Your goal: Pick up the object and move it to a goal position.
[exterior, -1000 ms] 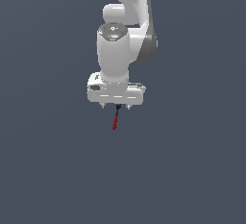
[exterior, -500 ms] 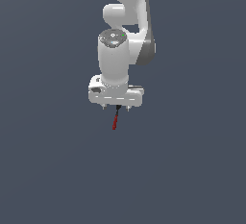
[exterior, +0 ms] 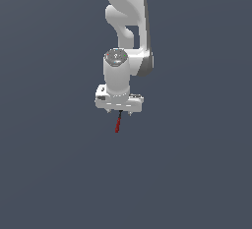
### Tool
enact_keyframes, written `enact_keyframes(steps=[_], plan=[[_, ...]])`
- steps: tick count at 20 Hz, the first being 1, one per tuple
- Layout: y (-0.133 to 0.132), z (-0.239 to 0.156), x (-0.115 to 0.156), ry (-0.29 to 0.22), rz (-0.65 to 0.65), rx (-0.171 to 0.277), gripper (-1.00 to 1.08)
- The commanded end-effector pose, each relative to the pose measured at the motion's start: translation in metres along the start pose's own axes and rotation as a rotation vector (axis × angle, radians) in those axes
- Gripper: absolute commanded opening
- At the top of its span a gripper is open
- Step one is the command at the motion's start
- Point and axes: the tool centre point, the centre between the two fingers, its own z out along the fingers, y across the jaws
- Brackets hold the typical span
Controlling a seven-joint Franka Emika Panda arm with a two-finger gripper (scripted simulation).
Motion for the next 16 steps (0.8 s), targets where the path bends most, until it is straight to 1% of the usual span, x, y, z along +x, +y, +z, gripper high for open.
enact_keyframes(steps=[1,5,9,16], plan=[[0.002,0.018,-0.013,-0.006,0.012,0.001,1.0],[0.005,0.038,-0.028,-0.014,0.026,0.001,1.0],[0.007,0.05,-0.038,-0.018,0.034,0.001,1.0],[0.008,0.054,-0.041,-0.021,0.036,0.001,1.0]])
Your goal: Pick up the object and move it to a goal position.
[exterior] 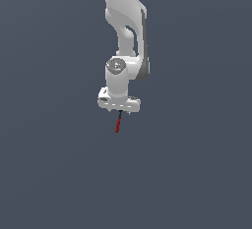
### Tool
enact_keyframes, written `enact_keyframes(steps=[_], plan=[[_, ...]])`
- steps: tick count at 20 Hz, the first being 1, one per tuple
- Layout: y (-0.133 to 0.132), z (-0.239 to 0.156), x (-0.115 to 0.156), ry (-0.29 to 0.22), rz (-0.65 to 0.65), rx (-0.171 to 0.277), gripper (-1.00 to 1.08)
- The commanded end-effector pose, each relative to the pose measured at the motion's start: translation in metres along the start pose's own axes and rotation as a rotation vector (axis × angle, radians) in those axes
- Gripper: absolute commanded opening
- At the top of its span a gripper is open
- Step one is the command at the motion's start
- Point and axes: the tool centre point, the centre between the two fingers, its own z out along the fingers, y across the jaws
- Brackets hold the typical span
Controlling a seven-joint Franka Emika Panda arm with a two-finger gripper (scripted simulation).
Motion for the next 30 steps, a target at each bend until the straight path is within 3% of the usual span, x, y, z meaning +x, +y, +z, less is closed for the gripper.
enact_keyframes(steps=[1,17,18,30], plan=[[0.0,0.002,0.0,0.0,0.0,0.0,1.0],[0.0,0.051,-0.001,0.001,0.001,0.0,1.0],[0.0,0.051,-0.001,0.001,0.001,0.0,-1.0],[0.002,0.046,-0.001,0.002,0.003,0.0,-1.0]])
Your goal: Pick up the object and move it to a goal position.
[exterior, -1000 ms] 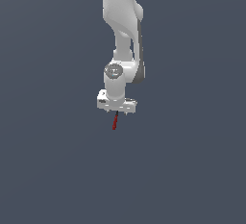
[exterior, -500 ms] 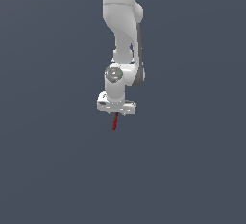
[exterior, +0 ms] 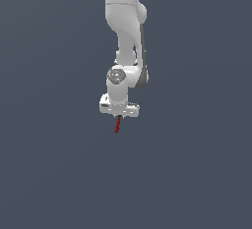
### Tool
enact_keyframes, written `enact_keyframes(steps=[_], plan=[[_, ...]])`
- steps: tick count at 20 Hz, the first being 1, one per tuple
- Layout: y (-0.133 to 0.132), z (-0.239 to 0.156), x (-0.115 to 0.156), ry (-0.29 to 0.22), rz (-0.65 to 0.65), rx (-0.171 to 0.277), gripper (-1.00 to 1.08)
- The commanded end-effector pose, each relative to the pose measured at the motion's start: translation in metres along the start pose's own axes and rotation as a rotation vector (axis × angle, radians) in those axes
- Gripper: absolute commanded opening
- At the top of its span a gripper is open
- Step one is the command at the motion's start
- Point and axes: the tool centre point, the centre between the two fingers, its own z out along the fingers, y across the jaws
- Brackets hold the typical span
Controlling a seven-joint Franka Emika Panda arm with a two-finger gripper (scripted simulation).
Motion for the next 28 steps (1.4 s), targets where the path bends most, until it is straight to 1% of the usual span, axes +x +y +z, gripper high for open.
enact_keyframes(steps=[1,6,11,23,28], plan=[[0.002,-0.002,0.001,0.001,0.0,0.0,-1.0],[0.013,-0.017,0.007,0.001,0.0,0.0,-1.0],[0.033,-0.043,0.019,0.001,0.0,0.0,-1.0],[0.107,-0.139,0.064,0.0,-0.001,0.0,-1.0],[0.132,-0.172,0.08,-0.001,-0.002,0.0,-1.0]])
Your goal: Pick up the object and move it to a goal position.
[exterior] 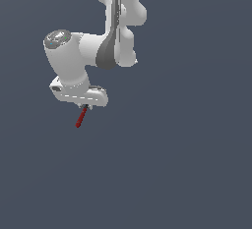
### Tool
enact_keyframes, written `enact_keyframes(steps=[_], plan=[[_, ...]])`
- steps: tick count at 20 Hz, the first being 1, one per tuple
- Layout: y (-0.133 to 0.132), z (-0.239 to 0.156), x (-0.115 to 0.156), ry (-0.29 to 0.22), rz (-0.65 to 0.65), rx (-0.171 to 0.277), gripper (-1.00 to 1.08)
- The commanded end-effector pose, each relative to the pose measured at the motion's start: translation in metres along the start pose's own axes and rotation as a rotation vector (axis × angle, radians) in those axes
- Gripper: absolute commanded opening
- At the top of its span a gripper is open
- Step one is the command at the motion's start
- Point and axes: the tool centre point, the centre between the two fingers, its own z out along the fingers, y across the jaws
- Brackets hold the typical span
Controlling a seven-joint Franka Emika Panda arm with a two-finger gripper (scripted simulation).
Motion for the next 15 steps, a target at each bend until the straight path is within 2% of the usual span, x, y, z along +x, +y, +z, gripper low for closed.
enact_keyframes(steps=[1,8,15], plan=[[0.011,-0.015,0.007,-0.001,-0.001,0.0,-1.0],[0.029,-0.038,0.021,-0.002,-0.002,0.0,-1.0],[0.032,-0.041,0.024,-0.002,-0.002,0.0,-1.0]])
